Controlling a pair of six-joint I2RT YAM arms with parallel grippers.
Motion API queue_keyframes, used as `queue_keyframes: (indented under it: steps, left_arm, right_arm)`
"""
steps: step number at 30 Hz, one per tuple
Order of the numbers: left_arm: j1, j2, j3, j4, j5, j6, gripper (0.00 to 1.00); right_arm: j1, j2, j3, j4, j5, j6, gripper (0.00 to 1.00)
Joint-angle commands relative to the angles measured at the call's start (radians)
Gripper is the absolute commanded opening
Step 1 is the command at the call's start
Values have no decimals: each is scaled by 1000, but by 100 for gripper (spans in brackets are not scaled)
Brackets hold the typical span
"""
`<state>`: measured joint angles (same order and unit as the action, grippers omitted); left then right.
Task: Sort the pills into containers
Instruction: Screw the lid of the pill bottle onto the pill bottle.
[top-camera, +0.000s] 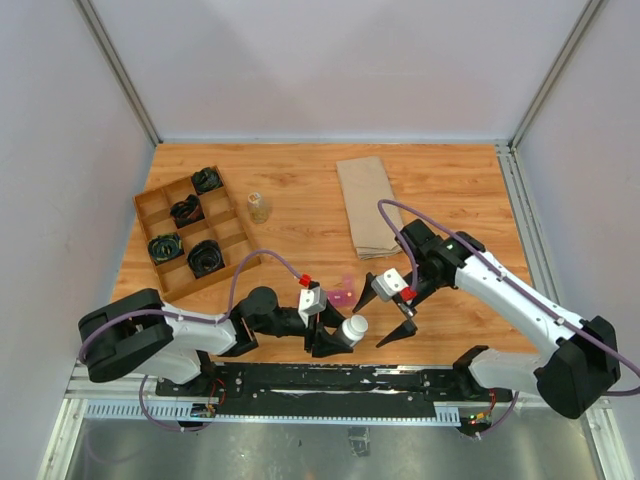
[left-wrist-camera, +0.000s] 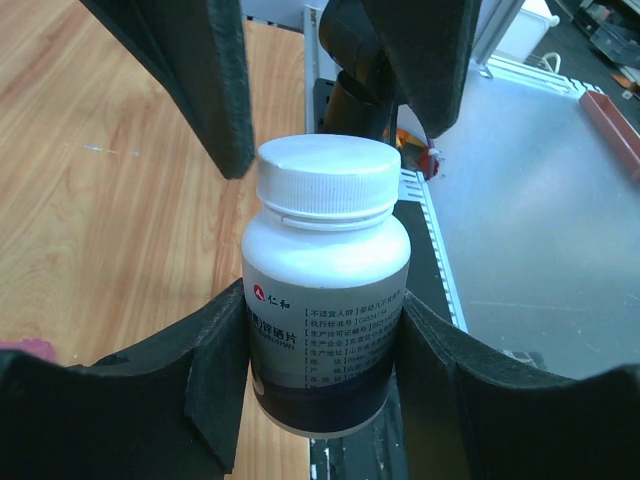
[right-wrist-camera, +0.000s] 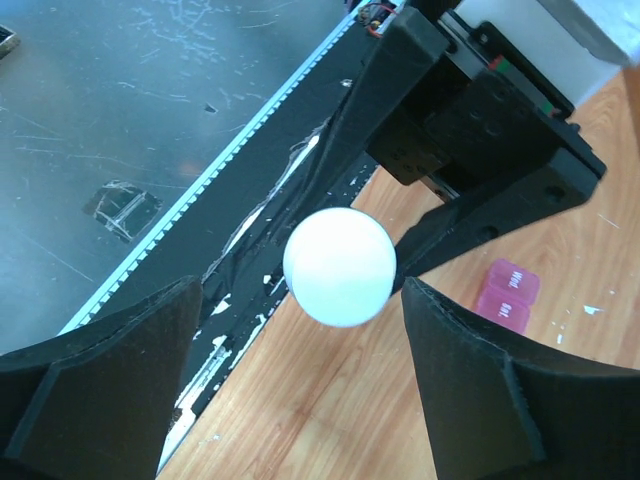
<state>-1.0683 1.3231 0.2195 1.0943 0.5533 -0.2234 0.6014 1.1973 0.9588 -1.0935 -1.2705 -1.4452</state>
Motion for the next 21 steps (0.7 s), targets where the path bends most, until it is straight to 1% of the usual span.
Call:
queue_keyframes:
  steps: [1, 7, 11, 14, 21]
  left_arm:
    - [-1, 27, 36, 45, 36, -3, 0]
    - [-1, 29, 37, 43, 32, 1, 0]
    - [-1, 22, 41, 31, 25, 7, 0]
    - [0, 17, 41, 27, 17, 8, 0]
    - [0, -2, 39, 14, -16, 7, 0]
  right_arm:
    - [54, 11, 27, -8, 14, 18, 80]
    - [75, 25, 37, 16, 30, 64, 71]
    - [80, 25, 34, 55, 39, 116, 61]
    - [84, 26, 30, 83, 47, 153, 56]
    - [92, 24, 20, 132, 71, 213, 54]
